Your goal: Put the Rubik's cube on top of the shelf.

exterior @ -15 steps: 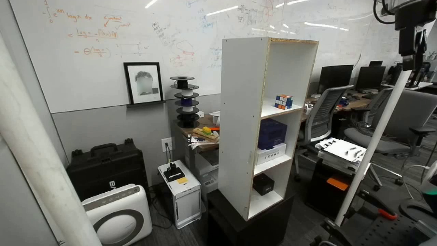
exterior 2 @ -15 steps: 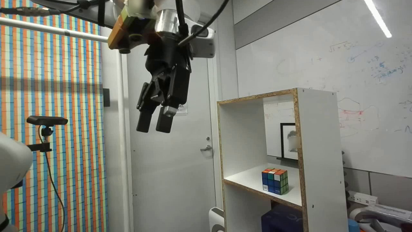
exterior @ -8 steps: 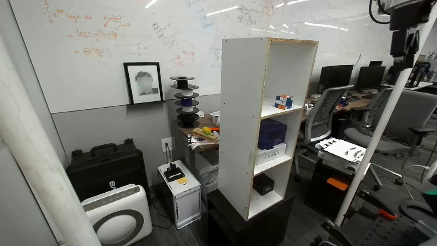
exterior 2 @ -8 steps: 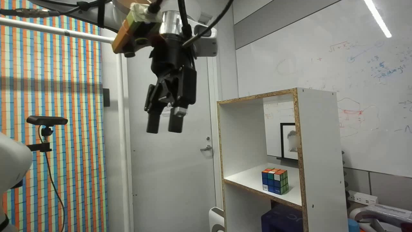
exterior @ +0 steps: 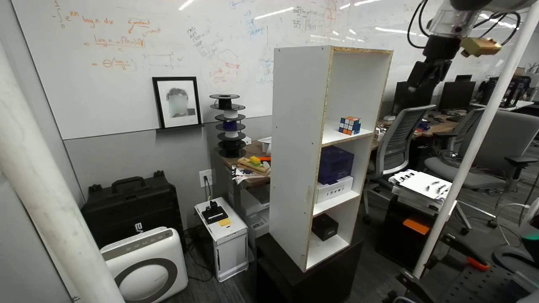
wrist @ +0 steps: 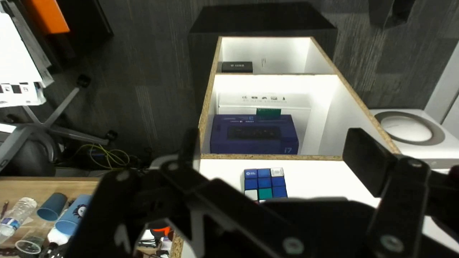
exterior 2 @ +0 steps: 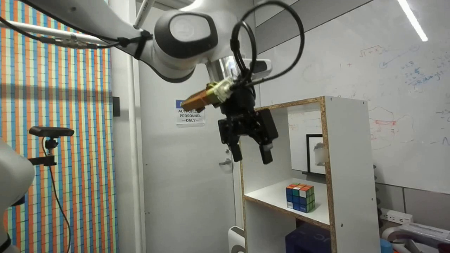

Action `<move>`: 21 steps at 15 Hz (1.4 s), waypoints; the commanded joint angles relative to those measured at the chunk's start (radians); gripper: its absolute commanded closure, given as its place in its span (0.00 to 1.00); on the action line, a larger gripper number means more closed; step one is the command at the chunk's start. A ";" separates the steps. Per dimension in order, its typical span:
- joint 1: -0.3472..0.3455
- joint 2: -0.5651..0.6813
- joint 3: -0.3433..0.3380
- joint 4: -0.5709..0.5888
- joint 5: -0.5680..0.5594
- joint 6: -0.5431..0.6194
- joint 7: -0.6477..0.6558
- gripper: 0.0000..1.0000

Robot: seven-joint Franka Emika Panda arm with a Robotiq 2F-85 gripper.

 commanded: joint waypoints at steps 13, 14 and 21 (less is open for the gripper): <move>0.021 0.539 0.073 0.252 0.377 0.470 -0.156 0.00; 0.016 0.559 0.083 0.267 0.394 0.479 -0.160 0.00; -0.037 0.646 0.133 0.323 0.380 0.501 -0.152 0.34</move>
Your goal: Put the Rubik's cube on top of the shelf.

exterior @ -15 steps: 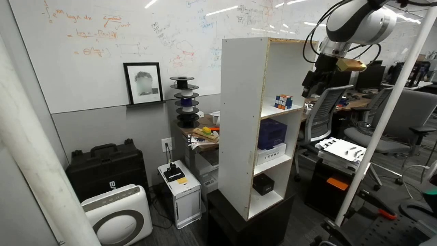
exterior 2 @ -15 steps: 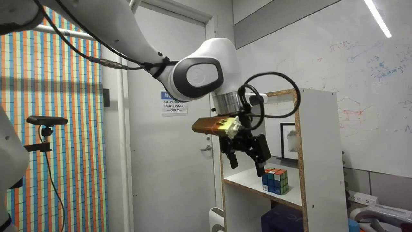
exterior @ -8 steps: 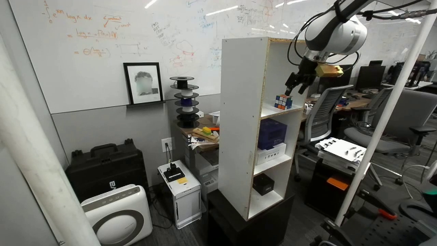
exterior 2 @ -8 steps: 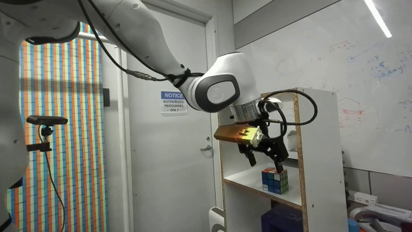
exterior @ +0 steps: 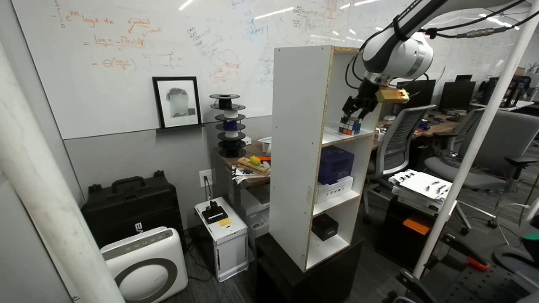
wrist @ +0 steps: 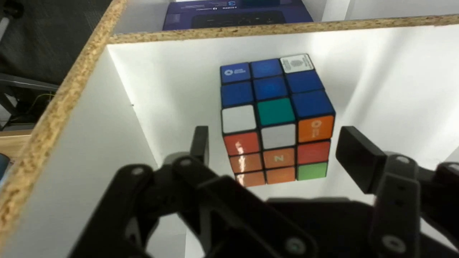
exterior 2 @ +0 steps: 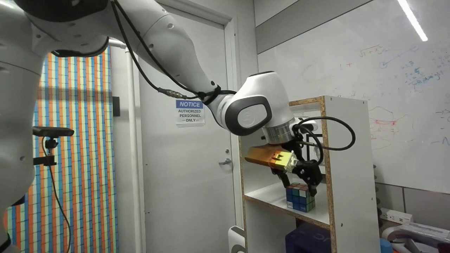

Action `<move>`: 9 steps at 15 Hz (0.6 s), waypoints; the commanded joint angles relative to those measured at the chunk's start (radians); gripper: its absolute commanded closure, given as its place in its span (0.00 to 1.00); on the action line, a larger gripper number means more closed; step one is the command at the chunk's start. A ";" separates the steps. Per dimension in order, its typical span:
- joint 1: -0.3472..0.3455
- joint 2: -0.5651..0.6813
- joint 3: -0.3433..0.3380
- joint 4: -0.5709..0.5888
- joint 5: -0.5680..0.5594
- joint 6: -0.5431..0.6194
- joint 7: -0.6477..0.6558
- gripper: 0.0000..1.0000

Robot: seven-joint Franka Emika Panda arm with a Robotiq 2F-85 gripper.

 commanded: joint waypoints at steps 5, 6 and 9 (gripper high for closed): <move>-0.061 0.019 0.044 0.038 -0.001 -0.014 -0.023 0.62; -0.064 0.000 0.043 0.031 -0.005 -0.047 -0.020 0.62; -0.057 -0.083 0.026 -0.019 -0.047 -0.124 0.015 0.62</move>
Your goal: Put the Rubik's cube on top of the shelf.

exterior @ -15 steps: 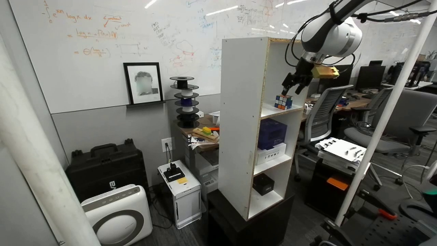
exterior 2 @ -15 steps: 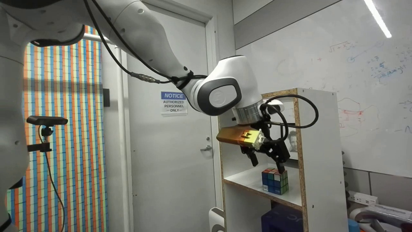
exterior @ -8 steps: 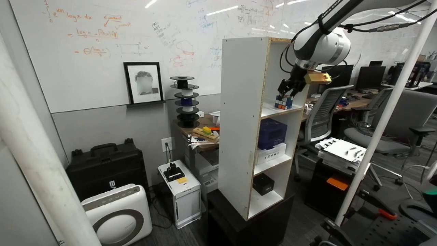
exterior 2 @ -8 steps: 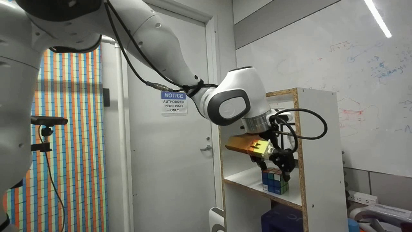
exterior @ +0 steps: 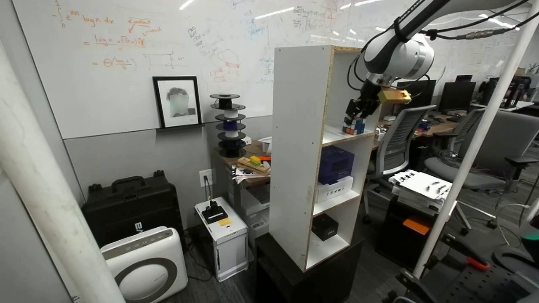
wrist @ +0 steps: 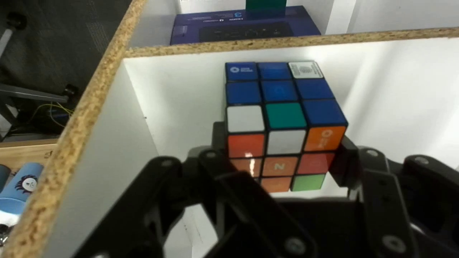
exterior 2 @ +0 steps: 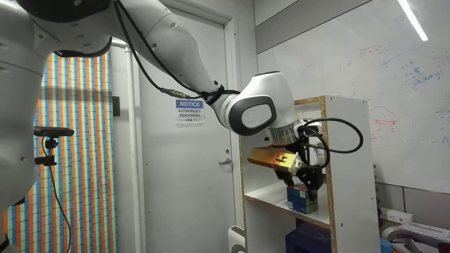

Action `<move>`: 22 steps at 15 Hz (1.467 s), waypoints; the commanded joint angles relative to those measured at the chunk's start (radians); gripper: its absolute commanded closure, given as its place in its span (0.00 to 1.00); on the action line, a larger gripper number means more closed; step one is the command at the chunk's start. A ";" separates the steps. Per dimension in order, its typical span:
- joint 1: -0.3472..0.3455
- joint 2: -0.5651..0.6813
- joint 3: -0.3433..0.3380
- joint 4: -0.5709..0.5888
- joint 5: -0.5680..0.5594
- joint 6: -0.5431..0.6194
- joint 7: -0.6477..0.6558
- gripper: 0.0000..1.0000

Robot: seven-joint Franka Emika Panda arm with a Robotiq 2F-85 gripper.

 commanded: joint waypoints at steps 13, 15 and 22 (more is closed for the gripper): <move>0.019 -0.567 -0.030 -0.100 -0.178 -0.529 0.168 0.62; 0.028 -0.581 -0.029 -0.077 -0.153 -0.469 0.204 0.62; 0.056 -0.502 0.013 0.122 -0.165 -0.463 0.384 0.62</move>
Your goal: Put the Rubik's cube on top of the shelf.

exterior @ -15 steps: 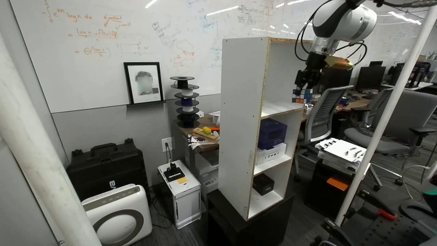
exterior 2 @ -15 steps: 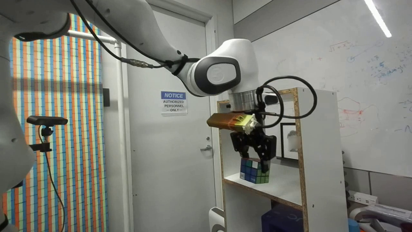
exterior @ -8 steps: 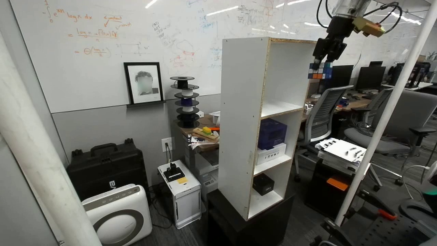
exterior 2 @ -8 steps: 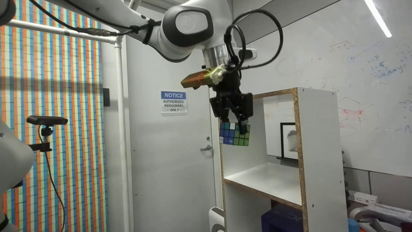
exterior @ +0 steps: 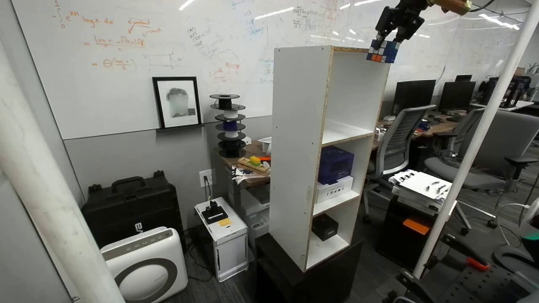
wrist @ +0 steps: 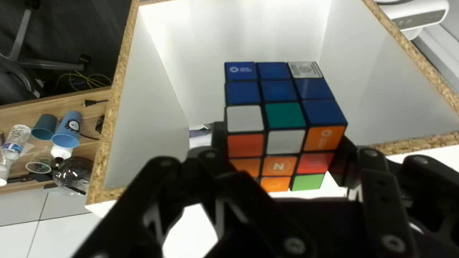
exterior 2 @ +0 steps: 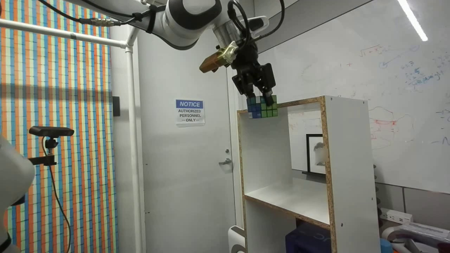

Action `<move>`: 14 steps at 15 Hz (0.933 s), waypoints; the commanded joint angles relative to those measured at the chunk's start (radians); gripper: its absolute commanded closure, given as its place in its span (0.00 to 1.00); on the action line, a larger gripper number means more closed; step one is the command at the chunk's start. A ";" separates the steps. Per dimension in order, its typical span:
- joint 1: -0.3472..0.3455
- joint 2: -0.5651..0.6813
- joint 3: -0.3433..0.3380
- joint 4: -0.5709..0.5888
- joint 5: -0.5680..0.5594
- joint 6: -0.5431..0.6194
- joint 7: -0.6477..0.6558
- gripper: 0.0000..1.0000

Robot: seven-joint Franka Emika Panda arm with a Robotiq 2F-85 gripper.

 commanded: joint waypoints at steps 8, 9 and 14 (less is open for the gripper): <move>0.005 0.186 0.016 0.375 -0.006 -0.104 0.191 0.62; 0.007 0.205 0.015 0.393 -0.002 -0.096 0.196 0.62; 0.010 0.322 0.012 0.494 0.008 -0.118 0.204 0.12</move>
